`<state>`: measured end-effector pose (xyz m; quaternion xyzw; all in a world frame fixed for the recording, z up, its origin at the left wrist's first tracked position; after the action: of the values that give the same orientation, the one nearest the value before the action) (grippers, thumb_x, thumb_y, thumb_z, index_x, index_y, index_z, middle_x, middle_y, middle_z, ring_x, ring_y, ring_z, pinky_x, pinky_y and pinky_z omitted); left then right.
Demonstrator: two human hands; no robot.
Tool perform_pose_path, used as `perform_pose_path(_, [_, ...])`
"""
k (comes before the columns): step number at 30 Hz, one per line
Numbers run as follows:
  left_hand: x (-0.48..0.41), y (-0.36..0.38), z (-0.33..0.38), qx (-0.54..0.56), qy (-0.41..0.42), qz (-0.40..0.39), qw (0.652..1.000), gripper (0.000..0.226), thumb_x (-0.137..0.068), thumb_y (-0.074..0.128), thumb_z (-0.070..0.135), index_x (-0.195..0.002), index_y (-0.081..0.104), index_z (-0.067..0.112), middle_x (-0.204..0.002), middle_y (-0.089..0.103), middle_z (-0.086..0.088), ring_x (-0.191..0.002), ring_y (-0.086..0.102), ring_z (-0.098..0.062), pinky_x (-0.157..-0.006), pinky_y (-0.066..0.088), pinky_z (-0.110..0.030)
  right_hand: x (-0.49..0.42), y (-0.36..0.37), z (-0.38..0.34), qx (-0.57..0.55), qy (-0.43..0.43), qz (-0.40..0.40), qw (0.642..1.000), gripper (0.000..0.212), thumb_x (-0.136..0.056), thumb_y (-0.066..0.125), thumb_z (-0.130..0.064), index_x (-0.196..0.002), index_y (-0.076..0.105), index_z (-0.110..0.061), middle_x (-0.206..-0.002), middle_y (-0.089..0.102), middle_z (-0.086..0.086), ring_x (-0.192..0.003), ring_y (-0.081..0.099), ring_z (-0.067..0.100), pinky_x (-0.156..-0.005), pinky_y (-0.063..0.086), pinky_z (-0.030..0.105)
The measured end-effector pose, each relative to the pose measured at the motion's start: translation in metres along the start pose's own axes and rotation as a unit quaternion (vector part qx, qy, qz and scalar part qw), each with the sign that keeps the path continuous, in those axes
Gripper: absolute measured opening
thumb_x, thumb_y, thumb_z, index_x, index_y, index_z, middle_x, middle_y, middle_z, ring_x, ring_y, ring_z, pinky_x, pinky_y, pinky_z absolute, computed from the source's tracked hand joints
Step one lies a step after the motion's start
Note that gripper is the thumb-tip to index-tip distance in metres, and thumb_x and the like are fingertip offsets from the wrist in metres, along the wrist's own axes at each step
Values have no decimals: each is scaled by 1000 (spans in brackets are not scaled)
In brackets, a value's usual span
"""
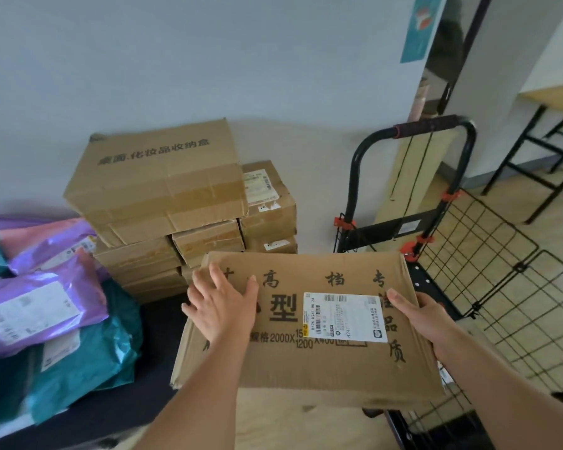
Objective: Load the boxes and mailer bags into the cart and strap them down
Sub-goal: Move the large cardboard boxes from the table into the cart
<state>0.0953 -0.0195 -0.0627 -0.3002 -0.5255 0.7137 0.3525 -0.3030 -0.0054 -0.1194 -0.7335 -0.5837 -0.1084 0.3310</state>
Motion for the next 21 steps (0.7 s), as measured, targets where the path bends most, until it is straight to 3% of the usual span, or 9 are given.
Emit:
perform_pose_path(5, [27,-6,36,11,-3,18,1000,90,-81,37,77,-149,17,22,-146,34,-14,-125,38,-36,-100,33,-47,-1,-47,7,18,16,5,1000,54,-77,68,-61,-96,66,-11,-62,73,-2,-55,70,16,-51,46,25])
perform_pose_path(10, [70,-7,91,27,-8,18,999,88,-83,38,75,-149,20,19,-150,31,-15,-129,35,-37,-102,31,-48,-7,-120,2,31,-6,49,998,58,-77,63,-69,-87,72,-12,-61,73,0,-68,71,25,-59,49,30])
perform_pose_path(18, [143,0,197,101,-14,17,995,83,-85,45,67,-148,20,21,-153,23,-17,-134,27,-39,-107,25,-51,-29,-240,-11,170,-96,147,970,64,-88,49,-68,-119,53,-11,-85,61,2,-71,59,17,-53,40,27])
perform_pose_path(20, [162,5,224,120,-11,15,993,82,-86,47,66,-148,18,22,-154,20,-17,-135,25,-39,-108,24,-51,-33,-271,-8,187,-96,178,961,69,-87,48,-69,-128,51,-13,-102,62,7,-90,60,25,-65,49,35])
perform_pose_path(21, [171,8,237,131,-9,14,991,81,-86,48,65,-148,18,23,-155,19,-16,-136,25,-39,-109,25,-51,-35,-287,-5,194,-87,193,958,73,-87,47,-70,-133,48,-14,-117,59,12,-106,57,31,-79,52,44])
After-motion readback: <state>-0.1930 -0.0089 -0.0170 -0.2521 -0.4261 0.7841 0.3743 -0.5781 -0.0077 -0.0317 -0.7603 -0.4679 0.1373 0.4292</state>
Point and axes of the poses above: each hand's wrist, its own x-axis away from the middle knuckle, its own y-axis out of the palm, z = x × y, the point moved 9 cm from there along -x, towards the middle knuckle
